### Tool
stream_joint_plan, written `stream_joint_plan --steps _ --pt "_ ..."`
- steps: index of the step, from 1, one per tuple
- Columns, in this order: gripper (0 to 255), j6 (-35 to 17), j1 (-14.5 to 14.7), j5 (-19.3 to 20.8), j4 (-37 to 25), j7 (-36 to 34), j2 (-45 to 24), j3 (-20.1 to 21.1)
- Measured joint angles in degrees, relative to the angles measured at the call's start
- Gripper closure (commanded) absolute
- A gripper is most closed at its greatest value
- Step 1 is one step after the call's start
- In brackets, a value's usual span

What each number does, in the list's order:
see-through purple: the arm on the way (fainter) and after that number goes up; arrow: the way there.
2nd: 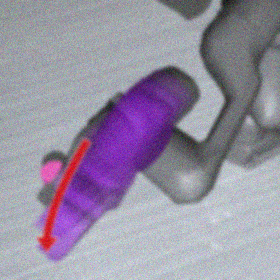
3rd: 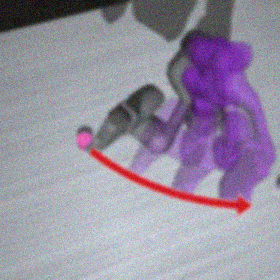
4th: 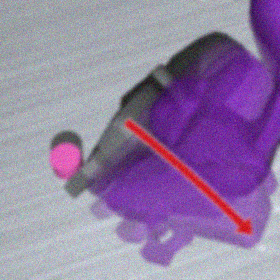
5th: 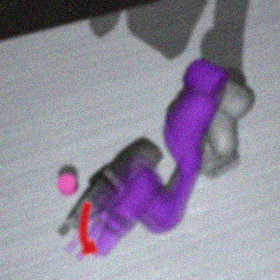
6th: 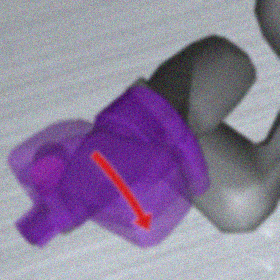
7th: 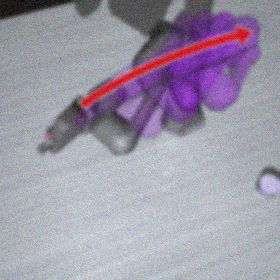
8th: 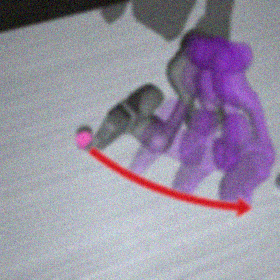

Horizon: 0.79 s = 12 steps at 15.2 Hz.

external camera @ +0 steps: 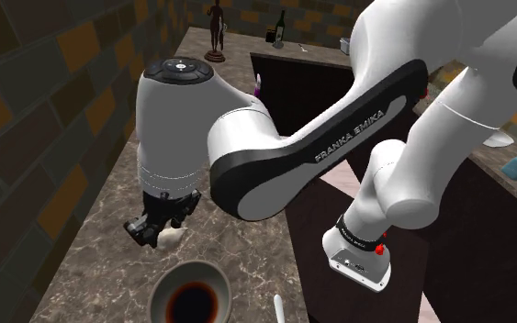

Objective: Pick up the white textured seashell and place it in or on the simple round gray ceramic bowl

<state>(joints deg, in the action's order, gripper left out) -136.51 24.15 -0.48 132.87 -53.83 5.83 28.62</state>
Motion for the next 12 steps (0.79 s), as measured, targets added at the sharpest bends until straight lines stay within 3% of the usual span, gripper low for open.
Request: stream_joint_plan --steps 6,12 --pt "255 0.2 4.1 -1.8 3.3 -7.4 4.0 4.6" --pt "255 -3.8 4.2 0.3 5.3 -11.0 1.4 6.4"
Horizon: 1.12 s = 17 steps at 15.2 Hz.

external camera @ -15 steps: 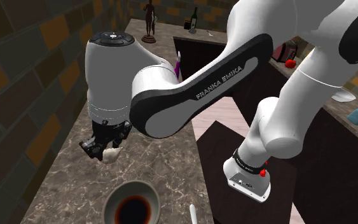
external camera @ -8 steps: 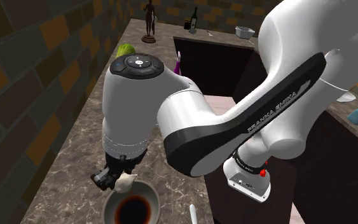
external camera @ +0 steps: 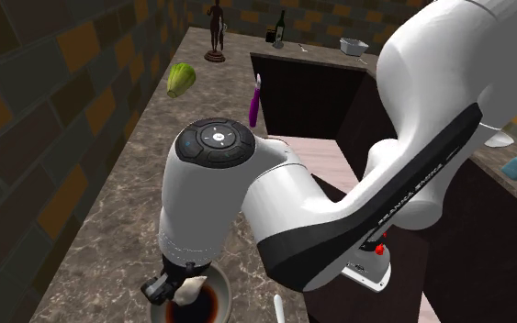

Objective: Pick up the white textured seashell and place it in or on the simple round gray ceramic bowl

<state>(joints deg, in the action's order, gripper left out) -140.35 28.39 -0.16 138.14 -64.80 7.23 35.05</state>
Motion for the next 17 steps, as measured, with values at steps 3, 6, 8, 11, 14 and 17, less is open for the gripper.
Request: stream_joint_plan --steps 3,6,8,11,14,17 --pt "255 -2.5 -0.4 1.8 0.8 -1.4 -2.0 0.4" --pt "255 -4.9 -0.7 3.7 1.8 -2.9 -3.8 0.7" --pt "255 -6.3 -0.9 5.3 2.1 -4.2 -5.2 0.8" --pt "255 -6.8 -0.9 5.8 2.3 -4.6 -5.6 0.8" --pt "255 -6.9 -0.9 5.9 2.3 -4.6 -5.7 0.8" --pt "0 -6.9 -0.9 5.9 2.3 -4.6 -5.7 0.8"
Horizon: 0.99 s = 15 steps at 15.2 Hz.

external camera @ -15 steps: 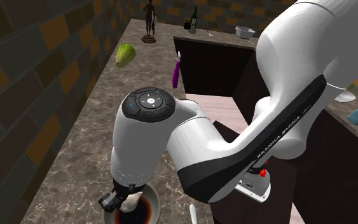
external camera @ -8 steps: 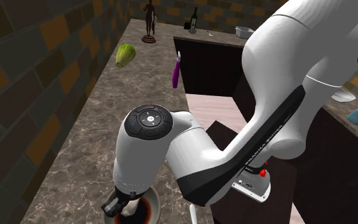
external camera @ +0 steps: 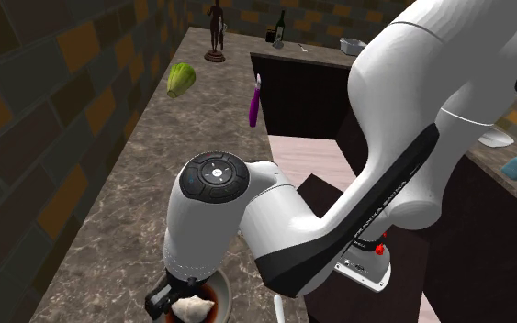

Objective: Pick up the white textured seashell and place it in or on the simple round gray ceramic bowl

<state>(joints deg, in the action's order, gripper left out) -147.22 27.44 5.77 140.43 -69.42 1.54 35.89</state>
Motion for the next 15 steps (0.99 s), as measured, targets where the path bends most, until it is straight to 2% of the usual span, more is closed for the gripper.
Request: stream_joint_plan --steps 4,8,9,15 --pt "0 0.0 0.0 0.0 0.0 0.0 0.0 0.0" --pt "0 5.8 1.0 -6.5 -0.7 4.7 6.5 -0.6" --pt "0 6.6 1.2 -7.1 -0.9 5.1 7.1 -0.7" --pt "0 7.4 1.4 -7.6 -1.2 5.5 7.7 -0.9"
